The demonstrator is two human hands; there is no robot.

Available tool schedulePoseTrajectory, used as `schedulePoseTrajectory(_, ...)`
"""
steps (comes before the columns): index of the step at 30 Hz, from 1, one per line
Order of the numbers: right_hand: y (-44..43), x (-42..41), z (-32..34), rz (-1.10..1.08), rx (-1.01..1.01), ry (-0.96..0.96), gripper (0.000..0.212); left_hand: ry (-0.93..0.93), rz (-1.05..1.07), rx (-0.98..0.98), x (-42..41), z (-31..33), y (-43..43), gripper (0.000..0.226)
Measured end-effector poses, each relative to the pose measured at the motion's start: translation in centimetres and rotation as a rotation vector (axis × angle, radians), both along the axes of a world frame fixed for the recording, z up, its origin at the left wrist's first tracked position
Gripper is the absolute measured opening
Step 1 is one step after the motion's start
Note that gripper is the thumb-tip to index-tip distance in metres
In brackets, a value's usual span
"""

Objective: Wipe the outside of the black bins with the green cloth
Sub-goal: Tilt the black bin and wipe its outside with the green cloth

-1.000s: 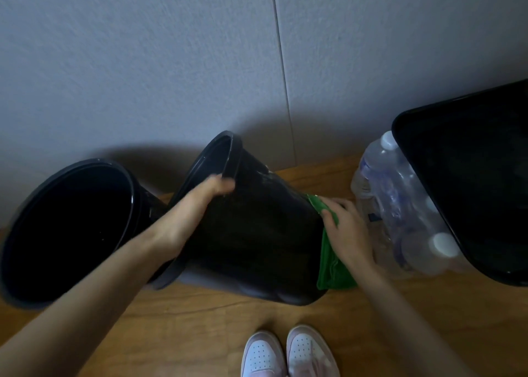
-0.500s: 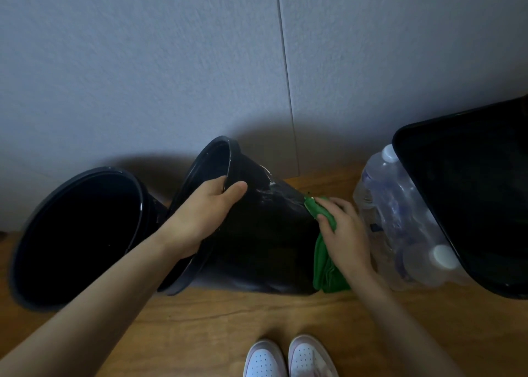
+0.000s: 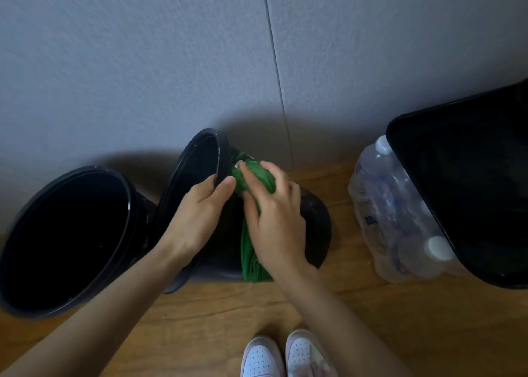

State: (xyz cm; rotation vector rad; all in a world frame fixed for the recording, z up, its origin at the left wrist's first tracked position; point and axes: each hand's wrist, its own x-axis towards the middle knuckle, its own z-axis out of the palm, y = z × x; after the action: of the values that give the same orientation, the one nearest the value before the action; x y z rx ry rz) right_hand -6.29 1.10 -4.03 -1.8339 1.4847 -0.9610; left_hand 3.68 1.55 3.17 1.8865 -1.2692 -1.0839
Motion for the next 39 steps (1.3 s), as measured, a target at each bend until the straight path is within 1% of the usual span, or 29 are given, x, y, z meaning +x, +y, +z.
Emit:
schedulePoseTrajectory(5,-3.0,-3.3,-4.1,-0.085,0.274,0.135,0.038,0.01,0.036,0.024,0.9,0.0,0.6,0.025)
schedulePoseTrajectory(8,-4.2,-6.0,-7.7,-0.159,0.438,0.172,0.036,0.011,0.008,0.028,0.7,-0.1,0.9,0.025)
schedulePoseTrajectory(11,-4.6,-8.1,-10.2,-0.176,0.561,0.204,0.037,0.019,-0.016,0.028,0.3,-0.2,1.2,0.026)
schedulePoseTrajectory(14,-4.2,-8.1,-10.3,-0.189,0.521,0.183,0.037,0.034,-0.02,0.026,0.3,-0.1,1.1,0.026)
schedulePoseTrajectory(17,-3.4,-5.9,-7.5,-0.175,0.347,0.133,0.037,0.035,0.035,0.027,0.7,-0.2,0.9,0.026)
schedulePoseTrajectory(21,-1.9,-1.5,-2.2,-0.067,0.126,0.034,0.039,0.037,0.086,0.022,1.1,-0.4,0.6,0.024)
schedulePoseTrajectory(23,-1.2,-0.3,-1.1,-0.036,0.029,0.008,0.04,0.041,0.098,0.023,1.2,-0.4,0.6,0.024)
schedulePoseTrajectory(25,-1.3,-0.3,-1.4,-0.022,-0.021,0.028,0.039,0.051,0.107,0.026,1.4,-0.4,0.5,0.024)
schedulePoseTrajectory(27,-2.0,-1.3,-3.0,-0.024,0.005,0.065,0.039,0.058,0.114,0.035,1.6,-0.4,0.3,0.025)
schedulePoseTrajectory(31,-3.6,-5.5,-8.4,-0.146,0.244,0.194,0.038,0.089,0.125,0.039,1.7,-0.4,0.3,0.026)
schedulePoseTrajectory(34,-4.1,-8.1,-11.6,-0.176,0.35,0.204,0.038,0.078,0.104,0.041,1.5,-0.6,0.0,0.027)
schedulePoseTrajectory(36,-4.0,-8.5,-12.4,-0.176,0.368,0.181,0.038,0.084,0.104,0.04,1.5,-0.6,-0.1,0.026)
schedulePoseTrajectory(39,-3.4,-8.1,-12.0,-0.216,0.296,0.189,0.038,0.091,0.116,0.041,1.8,-0.5,-0.1,0.026)
